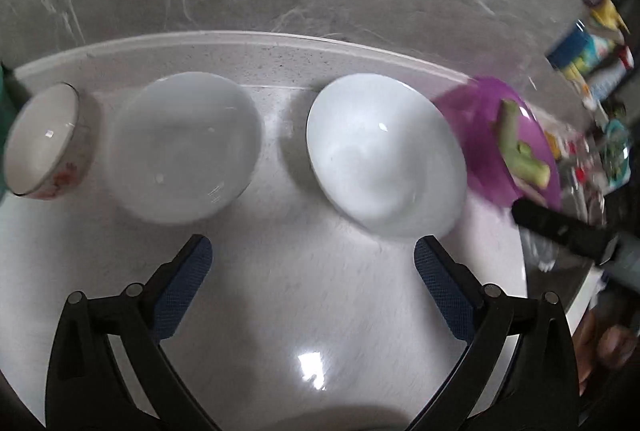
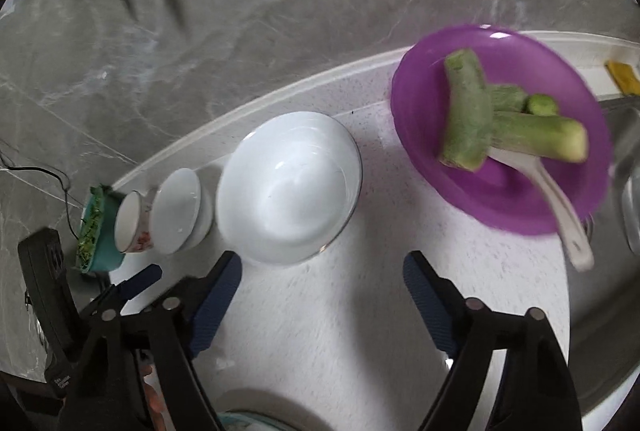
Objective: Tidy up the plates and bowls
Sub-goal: 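Move both grippers to the rim of the large white bowl, then close both grippers on the large white bowl's rim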
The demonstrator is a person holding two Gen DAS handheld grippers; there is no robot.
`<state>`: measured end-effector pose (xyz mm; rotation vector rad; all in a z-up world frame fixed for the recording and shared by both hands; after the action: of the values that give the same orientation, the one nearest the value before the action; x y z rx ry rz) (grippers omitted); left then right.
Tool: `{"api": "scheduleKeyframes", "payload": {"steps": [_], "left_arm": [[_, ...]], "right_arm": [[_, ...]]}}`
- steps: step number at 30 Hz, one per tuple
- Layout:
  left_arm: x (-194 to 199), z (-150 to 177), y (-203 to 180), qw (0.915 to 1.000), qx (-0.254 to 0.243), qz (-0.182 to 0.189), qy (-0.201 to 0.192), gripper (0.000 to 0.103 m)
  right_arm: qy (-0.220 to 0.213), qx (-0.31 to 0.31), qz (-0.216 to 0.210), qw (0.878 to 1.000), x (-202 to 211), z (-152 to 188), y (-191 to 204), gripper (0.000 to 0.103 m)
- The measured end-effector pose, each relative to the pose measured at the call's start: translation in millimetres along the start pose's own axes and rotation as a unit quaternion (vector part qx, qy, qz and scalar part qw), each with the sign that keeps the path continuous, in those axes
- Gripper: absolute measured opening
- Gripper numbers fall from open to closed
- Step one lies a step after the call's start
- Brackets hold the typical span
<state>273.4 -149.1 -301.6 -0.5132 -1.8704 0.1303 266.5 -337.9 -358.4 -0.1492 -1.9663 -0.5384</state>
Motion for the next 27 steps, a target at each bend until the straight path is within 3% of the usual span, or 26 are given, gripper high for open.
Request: {"api": "scheduleKeyframes", "payload": {"steps": [7,19,27], "left_arm": [[-50,-18,0,0.9997,0.018,-0.012,0.012,0.103],[-94,-39,-1,0.9991,0.031,-0.017,0.025,0.102],[-112,-55,-3,0.9991,0.014,-0.022,0.034,0.1]], "right_arm": [[0.036,-0.007,-0.002,0.999,-43,-13,-17,0.079],[0.049,0.021,0.025,0.998,-62,-32,-6,0.078],[0.048,-0.061,0.002,0.997,-59,-12,-22,0.068]]}}
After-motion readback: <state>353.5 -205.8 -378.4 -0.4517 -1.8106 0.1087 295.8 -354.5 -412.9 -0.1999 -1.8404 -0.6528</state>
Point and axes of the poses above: each gripper's, at about its wrist camera, not at the fingertips, and x roughly against the way its jaws point, y to its left, z to its underside, the point moved 8 cm from there along -x, roughly the way its jaws point, and after that the axes turned 4 degrees about z, right-handed, at the moved point
